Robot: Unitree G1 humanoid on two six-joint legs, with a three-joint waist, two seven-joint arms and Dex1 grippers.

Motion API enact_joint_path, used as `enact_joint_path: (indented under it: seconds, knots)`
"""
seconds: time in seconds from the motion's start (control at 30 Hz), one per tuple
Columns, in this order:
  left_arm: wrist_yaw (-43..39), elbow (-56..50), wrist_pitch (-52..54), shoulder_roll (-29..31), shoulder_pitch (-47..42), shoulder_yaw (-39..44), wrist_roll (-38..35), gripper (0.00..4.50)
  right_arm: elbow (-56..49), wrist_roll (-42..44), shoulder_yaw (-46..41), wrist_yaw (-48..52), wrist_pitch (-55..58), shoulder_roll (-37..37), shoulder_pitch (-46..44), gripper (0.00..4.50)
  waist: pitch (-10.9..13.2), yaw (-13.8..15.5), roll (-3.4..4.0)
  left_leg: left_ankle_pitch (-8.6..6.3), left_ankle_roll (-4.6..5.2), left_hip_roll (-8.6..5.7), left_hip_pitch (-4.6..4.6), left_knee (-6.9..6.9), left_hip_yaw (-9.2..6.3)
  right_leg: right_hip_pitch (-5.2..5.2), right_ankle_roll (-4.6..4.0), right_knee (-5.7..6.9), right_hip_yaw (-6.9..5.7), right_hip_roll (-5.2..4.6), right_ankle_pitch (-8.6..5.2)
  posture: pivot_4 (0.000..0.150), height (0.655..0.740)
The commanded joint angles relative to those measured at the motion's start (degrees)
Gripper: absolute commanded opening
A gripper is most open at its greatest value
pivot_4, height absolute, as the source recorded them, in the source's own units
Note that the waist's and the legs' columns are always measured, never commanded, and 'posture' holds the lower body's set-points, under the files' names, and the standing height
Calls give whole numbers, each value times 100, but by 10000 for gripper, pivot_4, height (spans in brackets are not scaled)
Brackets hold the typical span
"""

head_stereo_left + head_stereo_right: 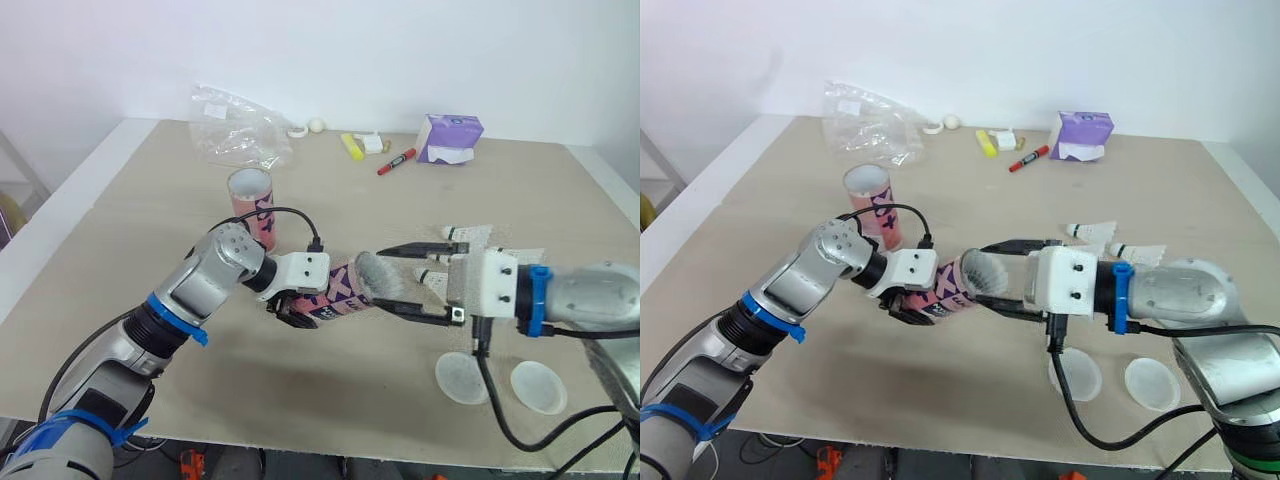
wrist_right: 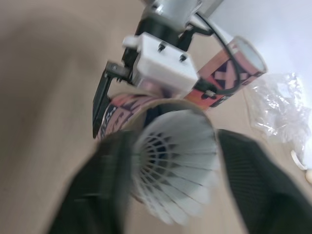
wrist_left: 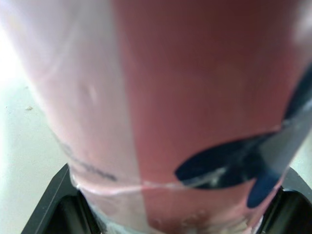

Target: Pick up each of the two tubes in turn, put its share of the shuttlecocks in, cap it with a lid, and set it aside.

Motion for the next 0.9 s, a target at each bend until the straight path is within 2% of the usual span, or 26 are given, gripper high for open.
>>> enact_joint_path:
  seconds: [0.03, 0.17, 0.33, 0.5, 0.9]
  knots:
    - [167, 83, 86, -8, 93, -91, 77, 30772, -116, 908, -1076, -574, 671, 272, 329, 44074, 0, 5, -1, 0, 0, -1, -2, 0, -2, 1, 0, 0, 0, 0, 0, 1500, 7400]
    - [172, 86, 78, 6, 111, -92, 71, 30772, 251, 1471, -2175, -1571, 1200, 1191, 1296, 44074, -4, 14, -10, 2, 2, -1, -1, 1, -6, 5, 1, 0, -1, 1, 0, 1500, 7400]
    - [173, 83, 95, -13, 93, -102, 49, 30772, 511, 1077, -2261, -2182, 1233, 1946, 2434, 44074, -11, -6, 15, 3, 4, -1, 3, 0, -6, 5, 1, 4, -2, 2, 1, 1500, 7400]
    - [187, 91, 103, -30, 82, -113, 46, 30772, 716, 1051, -2057, -2763, 1246, 2564, 2459, 44074, -9, -29, 39, 7, 11, -2, 10, 0, 2, 0, -3, 8, 2, -2, 3, 1500, 7400]
    - [242, -51, 202, 7, 162, -125, -1, 30772, 1451, 680, -1267, -2508, 1024, 2621, 2135, 44074, -9, -23, 38, 8, 12, -2, 13, -5, -1, -13, -3, 7, 1, -1, 2, 1500, 7400]
